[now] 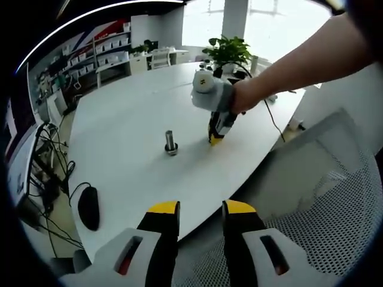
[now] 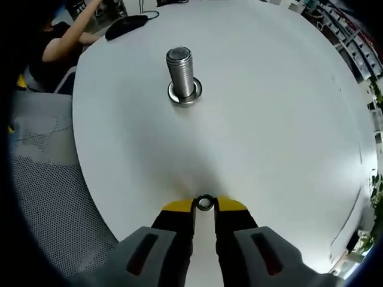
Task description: Place the washer onto the threaded stud by aligning its center hole with the stud, sliding it down to the base, and recovering from edge contact or off-axis alignment until the washer reaches the visible bottom stop.
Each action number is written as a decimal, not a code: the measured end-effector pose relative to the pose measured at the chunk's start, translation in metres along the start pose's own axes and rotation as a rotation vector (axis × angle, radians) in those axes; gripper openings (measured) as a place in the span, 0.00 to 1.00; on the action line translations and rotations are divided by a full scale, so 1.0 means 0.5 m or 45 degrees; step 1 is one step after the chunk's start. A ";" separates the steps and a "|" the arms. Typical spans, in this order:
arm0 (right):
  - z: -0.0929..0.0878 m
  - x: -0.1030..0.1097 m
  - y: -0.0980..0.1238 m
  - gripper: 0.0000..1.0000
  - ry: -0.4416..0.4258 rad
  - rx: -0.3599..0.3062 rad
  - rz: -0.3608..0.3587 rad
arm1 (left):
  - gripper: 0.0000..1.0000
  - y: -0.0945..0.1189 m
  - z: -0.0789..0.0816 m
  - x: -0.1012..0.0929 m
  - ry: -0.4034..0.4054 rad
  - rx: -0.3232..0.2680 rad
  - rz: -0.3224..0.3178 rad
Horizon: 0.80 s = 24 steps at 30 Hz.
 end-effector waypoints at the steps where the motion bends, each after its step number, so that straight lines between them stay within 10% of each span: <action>1: -0.004 0.005 0.004 0.14 -0.008 -0.031 -0.017 | 0.26 0.002 0.000 0.000 0.000 -0.001 0.001; 9: -0.017 0.005 0.003 0.14 -0.158 -0.206 -0.057 | 0.26 0.002 0.000 0.001 0.000 -0.003 0.008; 23: -0.005 0.010 0.016 0.13 -0.162 -0.244 -0.079 | 0.26 0.005 0.004 -0.001 -0.003 -0.008 0.012; 24: -0.003 0.015 0.024 0.02 -0.134 -0.241 -0.054 | 0.26 0.007 0.005 -0.002 -0.002 -0.010 0.013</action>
Point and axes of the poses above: the point that each gripper's makers call its tool centre point, and the gripper's own axes: y roughly backward along the fingers, x roughly to its left, z roughly out of its top, the point moved 3 cm from there along y, roughly backward along the fingers, and after that the axes turned 5 degrees about -x, right-handed, at the moved point
